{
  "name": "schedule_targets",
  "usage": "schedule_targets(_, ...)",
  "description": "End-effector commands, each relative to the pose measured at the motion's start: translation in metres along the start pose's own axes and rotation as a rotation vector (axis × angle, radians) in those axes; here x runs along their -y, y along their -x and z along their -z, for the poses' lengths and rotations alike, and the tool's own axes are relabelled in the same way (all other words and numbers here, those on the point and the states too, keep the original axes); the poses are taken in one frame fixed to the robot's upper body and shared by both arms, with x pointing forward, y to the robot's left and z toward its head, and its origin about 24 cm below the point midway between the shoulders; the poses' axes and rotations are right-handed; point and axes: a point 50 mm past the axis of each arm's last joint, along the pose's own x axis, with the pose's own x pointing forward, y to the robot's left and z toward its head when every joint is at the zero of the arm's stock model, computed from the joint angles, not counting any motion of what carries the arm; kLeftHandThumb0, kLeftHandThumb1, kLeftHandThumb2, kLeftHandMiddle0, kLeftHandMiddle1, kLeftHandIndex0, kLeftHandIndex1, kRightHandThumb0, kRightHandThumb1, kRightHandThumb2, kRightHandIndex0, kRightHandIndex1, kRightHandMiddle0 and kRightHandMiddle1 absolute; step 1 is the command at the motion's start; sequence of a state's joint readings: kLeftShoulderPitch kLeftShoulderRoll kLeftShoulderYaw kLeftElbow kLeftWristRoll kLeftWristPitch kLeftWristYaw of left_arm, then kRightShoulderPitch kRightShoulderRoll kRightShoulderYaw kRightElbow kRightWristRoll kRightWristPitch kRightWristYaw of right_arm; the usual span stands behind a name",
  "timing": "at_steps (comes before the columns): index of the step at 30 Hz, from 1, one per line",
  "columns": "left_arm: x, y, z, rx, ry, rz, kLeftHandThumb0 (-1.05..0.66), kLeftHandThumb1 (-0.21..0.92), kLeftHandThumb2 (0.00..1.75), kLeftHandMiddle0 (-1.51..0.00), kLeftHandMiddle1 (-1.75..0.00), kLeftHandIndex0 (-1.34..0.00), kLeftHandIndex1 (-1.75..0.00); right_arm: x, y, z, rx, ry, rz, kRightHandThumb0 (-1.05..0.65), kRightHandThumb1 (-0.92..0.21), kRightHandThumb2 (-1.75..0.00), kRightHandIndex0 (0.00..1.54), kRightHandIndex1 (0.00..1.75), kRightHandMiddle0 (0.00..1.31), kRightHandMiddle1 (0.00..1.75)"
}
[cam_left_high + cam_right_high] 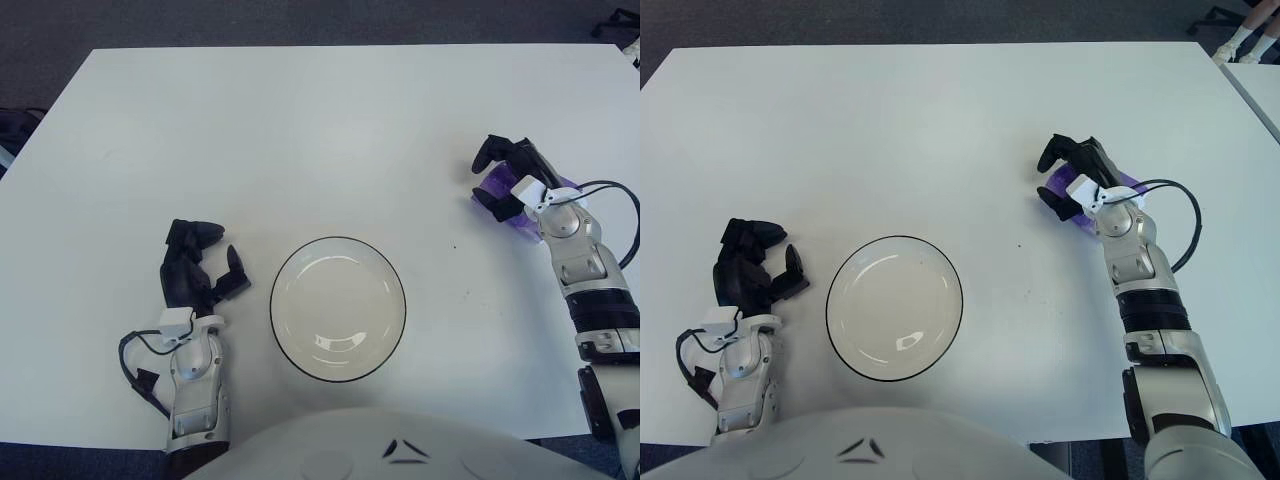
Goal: Put the tissue paper into the plate.
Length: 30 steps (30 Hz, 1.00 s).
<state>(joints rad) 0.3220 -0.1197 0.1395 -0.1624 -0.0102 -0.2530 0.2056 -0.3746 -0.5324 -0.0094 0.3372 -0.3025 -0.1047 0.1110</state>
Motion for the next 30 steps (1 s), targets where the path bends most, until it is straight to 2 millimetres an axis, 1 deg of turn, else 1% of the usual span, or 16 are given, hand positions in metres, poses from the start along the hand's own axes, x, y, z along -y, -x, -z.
schedule_targets(1,-0.004,0.005,0.008,-0.051,0.002,-0.016,-0.01,0.28,1.37,-0.64,-1.70,-0.43,-1.75,-0.028,0.014,0.018,-0.100,-0.114,-0.073,0.00,0.09,-1.74,0.95,1.64,0.69,1.75)
schedule_targets(4,-0.005,0.005,0.008,-0.048,0.009,-0.014,-0.01,0.28,1.36,-0.65,-1.69,-0.42,-1.75,-0.026,0.016,0.010,-0.076,-0.144,-0.064,0.00,0.07,-1.75,0.90,1.71,0.68,1.75)
schedule_targets(9,-0.005,0.005,0.008,-0.042,0.012,-0.011,-0.01,0.28,1.35,-0.65,-1.69,-0.42,-1.75,-0.018,0.023,-0.007,-0.010,-0.210,-0.064,0.00,0.06,-1.75,0.88,1.74,0.68,1.75)
schedule_targets(12,-0.005,0.005,0.007,-0.038,0.007,-0.007,-0.01,0.28,1.35,-0.65,-1.68,-0.42,-1.75,-0.014,0.026,-0.015,0.020,-0.255,-0.066,0.00,0.06,-1.75,0.88,1.74,0.68,1.75)
schedule_targets(16,-0.004,0.005,0.008,-0.036,-0.001,-0.003,-0.01,0.29,1.34,-0.65,-1.67,-0.42,-1.75,-0.004,0.027,-0.031,0.097,-0.333,-0.058,0.00,0.07,-1.75,0.90,1.72,0.68,1.75)
schedule_targets(17,-0.004,0.005,0.008,-0.036,-0.001,-0.003,-0.01,0.29,1.34,-0.65,-1.67,-0.42,-1.75,-0.004,0.027,-0.032,0.102,-0.338,-0.058,0.00,0.07,-1.75,0.90,1.72,0.68,1.75)
schedule_targets(23,-0.004,0.005,0.008,-0.034,0.003,-0.001,-0.01,0.29,1.34,-0.65,-1.66,-0.43,-1.75,0.012,0.026,-0.055,0.226,-0.367,-0.020,0.00,0.07,-1.75,0.91,1.70,0.68,1.75)
schedule_targets(26,-0.004,0.005,0.009,-0.037,0.005,-0.002,-0.01,0.29,1.33,-0.64,-1.66,-0.42,-1.75,0.018,0.027,-0.060,0.265,-0.370,-0.014,0.00,0.08,-1.75,0.92,1.69,0.69,1.75)
schedule_targets(30,-0.003,0.005,0.010,-0.042,0.011,-0.004,-0.01,0.30,1.33,-0.64,-1.67,-0.42,-1.75,0.022,0.029,-0.062,0.308,-0.356,0.004,0.00,0.09,-1.75,0.94,1.65,0.70,1.75)
